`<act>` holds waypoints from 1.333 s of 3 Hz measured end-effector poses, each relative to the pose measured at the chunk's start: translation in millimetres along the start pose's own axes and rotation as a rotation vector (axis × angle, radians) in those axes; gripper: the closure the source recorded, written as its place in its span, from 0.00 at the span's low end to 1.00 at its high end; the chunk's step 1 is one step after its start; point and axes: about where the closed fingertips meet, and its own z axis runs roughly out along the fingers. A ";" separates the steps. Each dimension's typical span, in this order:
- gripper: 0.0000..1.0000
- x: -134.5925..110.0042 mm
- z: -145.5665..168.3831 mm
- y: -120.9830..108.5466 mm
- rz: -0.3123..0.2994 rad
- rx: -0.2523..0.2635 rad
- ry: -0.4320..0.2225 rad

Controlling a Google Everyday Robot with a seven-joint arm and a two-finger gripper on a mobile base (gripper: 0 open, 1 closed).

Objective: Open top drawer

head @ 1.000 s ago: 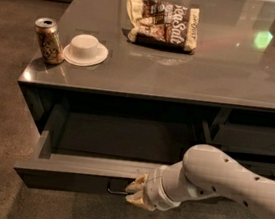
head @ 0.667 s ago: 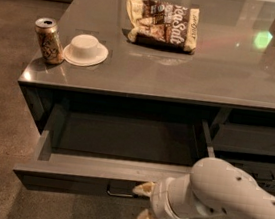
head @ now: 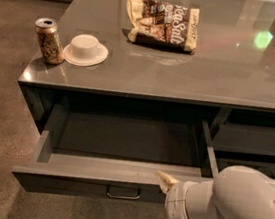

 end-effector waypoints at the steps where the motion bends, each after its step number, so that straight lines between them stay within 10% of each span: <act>1: 0.00 -4.7 -10.4 -10.7 -0.025 0.030 0.006; 4: 0.01 9.8 57.3 -67.0 -0.007 -0.041 0.002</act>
Offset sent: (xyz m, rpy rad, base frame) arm 0.0700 0.0167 -0.0116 -0.0158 -0.0228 0.0454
